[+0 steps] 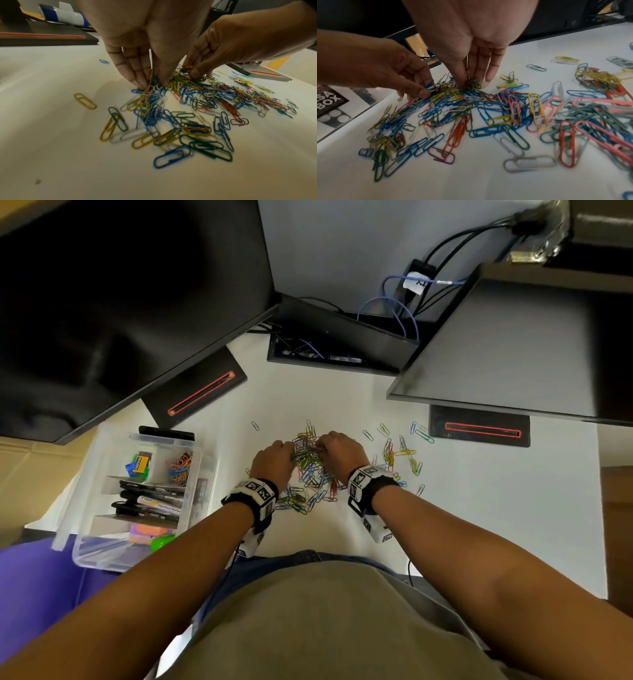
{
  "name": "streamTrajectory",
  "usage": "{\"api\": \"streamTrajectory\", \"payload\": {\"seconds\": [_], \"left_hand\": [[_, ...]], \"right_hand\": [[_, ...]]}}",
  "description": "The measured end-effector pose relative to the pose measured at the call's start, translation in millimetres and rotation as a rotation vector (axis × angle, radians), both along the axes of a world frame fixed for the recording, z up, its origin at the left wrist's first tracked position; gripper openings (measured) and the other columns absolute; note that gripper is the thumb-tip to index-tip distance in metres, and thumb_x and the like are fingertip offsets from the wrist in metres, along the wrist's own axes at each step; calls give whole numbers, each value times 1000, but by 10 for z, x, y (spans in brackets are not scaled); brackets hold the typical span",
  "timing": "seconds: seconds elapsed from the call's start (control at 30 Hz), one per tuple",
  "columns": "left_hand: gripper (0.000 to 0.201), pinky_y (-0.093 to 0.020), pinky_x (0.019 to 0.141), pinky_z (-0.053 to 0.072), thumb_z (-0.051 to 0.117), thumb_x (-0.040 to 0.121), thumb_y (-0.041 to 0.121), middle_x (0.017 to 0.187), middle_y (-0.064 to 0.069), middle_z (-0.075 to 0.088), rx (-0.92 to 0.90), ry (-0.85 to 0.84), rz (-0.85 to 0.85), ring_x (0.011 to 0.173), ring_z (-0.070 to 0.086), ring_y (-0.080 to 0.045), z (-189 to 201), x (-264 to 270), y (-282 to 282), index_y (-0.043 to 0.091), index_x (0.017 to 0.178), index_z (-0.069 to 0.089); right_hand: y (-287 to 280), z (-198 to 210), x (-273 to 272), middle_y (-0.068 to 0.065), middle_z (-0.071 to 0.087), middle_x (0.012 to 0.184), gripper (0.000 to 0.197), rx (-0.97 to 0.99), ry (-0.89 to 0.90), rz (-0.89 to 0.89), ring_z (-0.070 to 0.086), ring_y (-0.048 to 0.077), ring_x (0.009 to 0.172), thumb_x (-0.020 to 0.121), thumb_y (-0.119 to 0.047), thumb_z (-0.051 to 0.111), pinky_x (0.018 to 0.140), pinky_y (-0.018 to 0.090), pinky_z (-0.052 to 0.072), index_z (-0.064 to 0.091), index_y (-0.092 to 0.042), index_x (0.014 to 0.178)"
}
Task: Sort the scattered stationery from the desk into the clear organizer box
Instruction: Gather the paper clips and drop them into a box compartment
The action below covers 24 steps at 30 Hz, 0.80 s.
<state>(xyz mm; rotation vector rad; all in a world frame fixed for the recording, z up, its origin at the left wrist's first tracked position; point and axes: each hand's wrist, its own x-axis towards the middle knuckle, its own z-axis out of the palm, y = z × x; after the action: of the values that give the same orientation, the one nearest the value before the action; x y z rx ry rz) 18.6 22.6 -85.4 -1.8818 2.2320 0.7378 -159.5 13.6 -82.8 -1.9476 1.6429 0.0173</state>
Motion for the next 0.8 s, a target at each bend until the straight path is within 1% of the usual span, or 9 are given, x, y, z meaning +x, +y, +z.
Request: {"api": "streamTrajectory", "payload": {"seconds": [0.1,0.23,0.37,0.5,0.57,0.7,0.8], "left_hand": [[18,-33,69,42,53,96,23,96,-8,60,-18,4,9,83,59,-30,-2,31,14,10,103,63],[18,-32,70,41,53,96,22,94,-7,61,-38,41,34,83,59,-29,4,69,32,13,105,66],[19,-33,71,46,53,96,19,94,-8,62,-56,70,54,83,60,-30,69,96,39,12,107,67],[21,-32,71,44,52,94,12,96,-9,63,-77,92,71,84,60,-30,146,127,28,14,108,67],[21,-32,70,44,51,94,11,95,-9,63,-89,98,75,84,60,-29,179,145,31,13,107,67],[20,-28,67,40,50,95,10,94,-7,62,-107,109,96,83,59,-28,233,188,58,13,105,67],[18,-28,68,41,51,96,13,94,-7,62,-118,132,120,84,59,-27,283,212,89,12,104,66]], "right_hand": [[18,26,-11,6,64,105,20,-3,-32,-51,59,25,98,96,-24,57,77,36,49,66,-12,109],[28,54,-12,6,62,102,16,-21,-42,-79,58,24,94,95,-25,59,76,35,50,67,-12,101],[35,118,-15,8,62,103,18,-34,-52,-85,58,25,96,95,-23,59,78,34,49,68,-11,104],[50,156,-29,8,62,105,19,-32,-65,-101,58,25,96,95,-24,60,78,34,49,69,-12,106],[56,169,-30,7,64,104,18,-13,-72,-128,60,25,94,95,-25,60,76,32,48,69,-13,104],[70,216,-34,5,67,103,16,1,-65,-157,62,25,94,95,-24,60,75,31,48,69,-13,104],[99,241,-30,5,69,102,15,-11,-68,-168,63,25,92,95,-25,61,75,31,49,69,-15,103]]}}
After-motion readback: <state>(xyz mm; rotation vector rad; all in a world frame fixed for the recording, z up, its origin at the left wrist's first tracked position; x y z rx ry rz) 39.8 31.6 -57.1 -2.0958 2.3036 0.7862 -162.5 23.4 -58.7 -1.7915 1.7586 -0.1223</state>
